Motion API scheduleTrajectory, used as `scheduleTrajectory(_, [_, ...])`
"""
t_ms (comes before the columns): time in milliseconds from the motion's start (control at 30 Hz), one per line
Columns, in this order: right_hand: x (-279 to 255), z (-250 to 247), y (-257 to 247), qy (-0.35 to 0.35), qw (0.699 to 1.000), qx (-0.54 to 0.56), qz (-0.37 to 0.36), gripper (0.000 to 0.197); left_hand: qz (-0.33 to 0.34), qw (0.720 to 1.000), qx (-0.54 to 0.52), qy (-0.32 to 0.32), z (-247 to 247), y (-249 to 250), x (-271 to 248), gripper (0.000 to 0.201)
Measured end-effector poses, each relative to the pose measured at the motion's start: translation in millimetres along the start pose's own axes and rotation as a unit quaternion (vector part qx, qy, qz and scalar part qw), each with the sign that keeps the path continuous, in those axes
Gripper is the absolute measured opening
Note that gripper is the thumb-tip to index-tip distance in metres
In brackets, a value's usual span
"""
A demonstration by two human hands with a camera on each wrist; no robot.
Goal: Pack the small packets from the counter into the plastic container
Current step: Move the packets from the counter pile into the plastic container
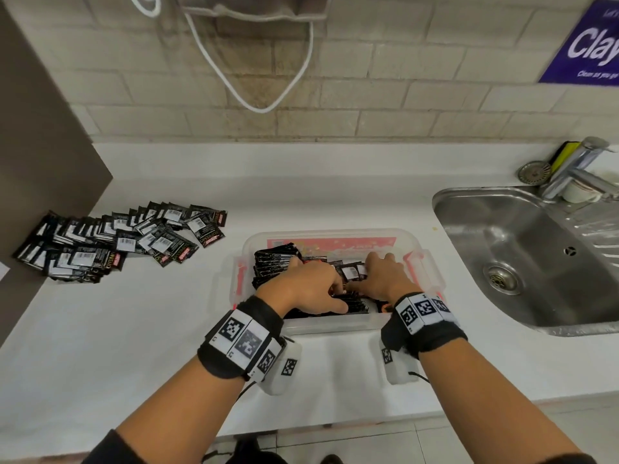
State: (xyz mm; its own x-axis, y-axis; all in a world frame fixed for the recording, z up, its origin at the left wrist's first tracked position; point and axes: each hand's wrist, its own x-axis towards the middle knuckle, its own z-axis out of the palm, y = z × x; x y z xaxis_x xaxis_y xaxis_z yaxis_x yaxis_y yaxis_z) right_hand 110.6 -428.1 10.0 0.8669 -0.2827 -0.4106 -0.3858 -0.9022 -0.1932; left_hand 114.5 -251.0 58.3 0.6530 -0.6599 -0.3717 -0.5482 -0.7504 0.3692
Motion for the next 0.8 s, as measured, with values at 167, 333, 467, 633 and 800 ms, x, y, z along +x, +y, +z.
scheduleTrajectory(167, [1.9,-1.6,-5.3,0.012,0.999,0.021,-0.02,0.071,0.004,1.0,-0.003,0.016,-2.5,-6.1,-2.1,0.036])
scheduleTrajectory(333, [3.0,-1.6,-8.1,0.01,1.0,0.007,-0.028,0.067,0.012,1.0,-0.001,0.001,-2.9,-3.9,-3.8,0.039])
scheduleTrajectory(467, [2.3,-2.5,-6.4,0.014,0.999,-0.006,-0.032,0.061,0.014,1.0,-0.001,-0.009,-1.1,-2.3,-6.9,0.037])
scheduleTrajectory(633, [2.9,-10.2,-6.0,0.069,0.997,0.014,-0.042,0.036,0.012,1.0,-0.01,-0.009,-0.9,-2.5,-8.8,0.037])
scheduleTrajectory(800, [9.4,-23.1,-0.8,0.107,0.983,0.137,-0.053,0.033,0.016,1.0,-0.022,-0.006,-0.4,-4.5,-9.6,0.035])
